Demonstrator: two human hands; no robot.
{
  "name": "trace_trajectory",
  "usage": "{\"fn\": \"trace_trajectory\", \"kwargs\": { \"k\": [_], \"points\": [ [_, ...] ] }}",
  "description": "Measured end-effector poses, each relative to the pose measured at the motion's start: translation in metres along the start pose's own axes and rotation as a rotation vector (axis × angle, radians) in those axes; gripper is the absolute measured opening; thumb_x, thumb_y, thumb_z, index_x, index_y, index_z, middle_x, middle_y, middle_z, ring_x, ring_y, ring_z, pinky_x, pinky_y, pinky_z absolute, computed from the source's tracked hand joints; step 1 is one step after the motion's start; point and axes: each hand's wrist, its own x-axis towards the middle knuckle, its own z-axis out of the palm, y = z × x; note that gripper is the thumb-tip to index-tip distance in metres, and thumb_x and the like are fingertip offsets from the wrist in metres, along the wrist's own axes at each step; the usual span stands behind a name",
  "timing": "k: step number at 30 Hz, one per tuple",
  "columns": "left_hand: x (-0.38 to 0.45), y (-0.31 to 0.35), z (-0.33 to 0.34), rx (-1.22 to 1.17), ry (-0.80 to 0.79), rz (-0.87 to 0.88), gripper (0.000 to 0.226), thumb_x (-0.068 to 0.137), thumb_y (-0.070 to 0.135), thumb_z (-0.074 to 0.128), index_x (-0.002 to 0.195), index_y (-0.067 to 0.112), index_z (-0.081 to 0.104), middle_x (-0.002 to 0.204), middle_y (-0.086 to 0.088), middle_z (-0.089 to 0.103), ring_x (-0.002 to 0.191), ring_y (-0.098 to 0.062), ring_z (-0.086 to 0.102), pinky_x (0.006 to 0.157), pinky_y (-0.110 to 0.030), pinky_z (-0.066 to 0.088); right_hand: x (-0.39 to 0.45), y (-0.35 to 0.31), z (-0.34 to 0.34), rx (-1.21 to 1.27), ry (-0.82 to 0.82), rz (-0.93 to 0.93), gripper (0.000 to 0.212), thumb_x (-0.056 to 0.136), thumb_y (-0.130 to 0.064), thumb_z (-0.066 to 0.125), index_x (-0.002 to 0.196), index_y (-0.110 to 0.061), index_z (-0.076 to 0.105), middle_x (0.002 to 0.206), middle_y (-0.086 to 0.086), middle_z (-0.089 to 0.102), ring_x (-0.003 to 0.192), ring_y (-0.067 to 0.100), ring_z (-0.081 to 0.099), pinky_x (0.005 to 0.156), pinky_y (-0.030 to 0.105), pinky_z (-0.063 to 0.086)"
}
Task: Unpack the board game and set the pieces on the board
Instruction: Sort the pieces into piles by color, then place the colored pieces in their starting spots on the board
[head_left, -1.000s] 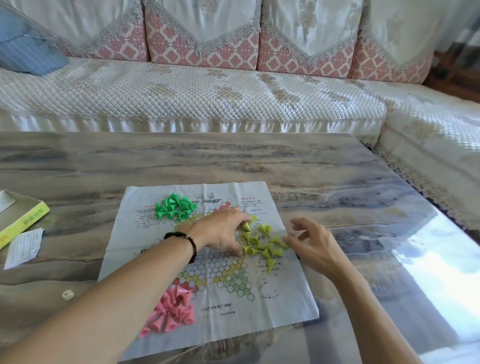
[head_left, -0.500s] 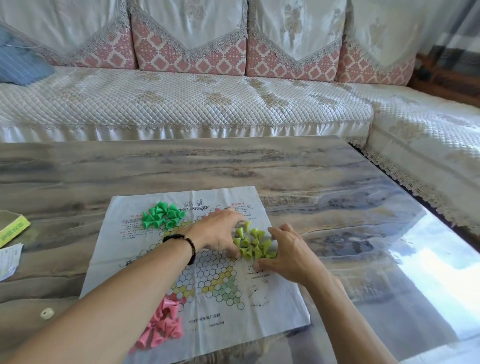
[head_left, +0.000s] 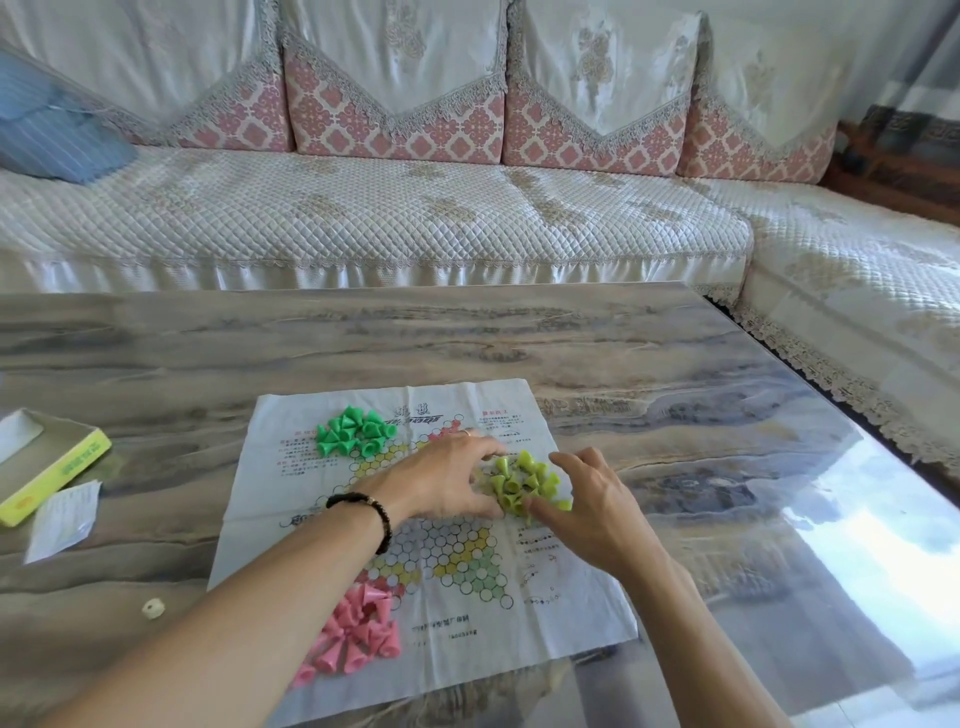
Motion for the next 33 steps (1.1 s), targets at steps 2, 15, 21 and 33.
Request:
{"fn": "trace_trajectory", "kwargs": {
  "k": [2,15,21,33],
  "points": [
    [-0.022,-0.008,-0.001,-0.002,0.059,-0.033,0.069,0.085,0.049,0.066,0.144,0.025,0.039,0.139,-0.003,0.046,0.115,-0.016,0.053,0.093,-0.030,0.044,-0.008,-0.011,0.004,-0.003,0.048,-0.016,0.059,0.086,-0.051,0.057,0.135,-0.020,0.045,0.124,-0.001,0.047,0.110,0.019,0.051,0.085,0.031,0.044],
    [-0.185,-0.086,0.031,-0.035,0.365,-0.100,0.070,0.094,0.063,0.021,0.148,0.021,0.032,0.152,0.006,0.035,0.138,-0.006,0.030,0.108,-0.027,0.034,-0.051,-0.113,0.051,0.028,-0.040,-0.231,0.030,0.093,-0.031,0.054,0.119,-0.020,0.063,0.107,-0.002,0.061,0.096,0.017,0.060,0.081,0.032,0.048],
    [-0.218,-0.106,0.045,0.195,0.308,-0.013,0.075,0.090,0.064,0.027,0.143,0.012,0.041,0.150,-0.001,0.038,0.143,-0.018,0.027,0.116,-0.033,0.021,-0.065,-0.136,0.065,0.002,-0.096,-0.241,0.025,0.088,-0.026,0.061,0.111,-0.020,0.069,0.102,-0.002,0.064,0.084,0.013,0.059,0.071,0.022,0.048],
    [-0.232,-0.112,0.046,0.242,0.348,0.012,0.079,0.087,0.068,0.031,0.145,0.015,0.037,0.153,-0.001,0.033,0.146,-0.018,0.016,0.117,-0.031,0.005,-0.054,-0.153,0.070,-0.127,-0.169,-0.209,0.016,0.089,-0.007,0.056,0.093,-0.007,0.071,0.085,-0.001,0.067,0.069,0.008,0.060,0.053,0.013,0.046]
  ]
}}
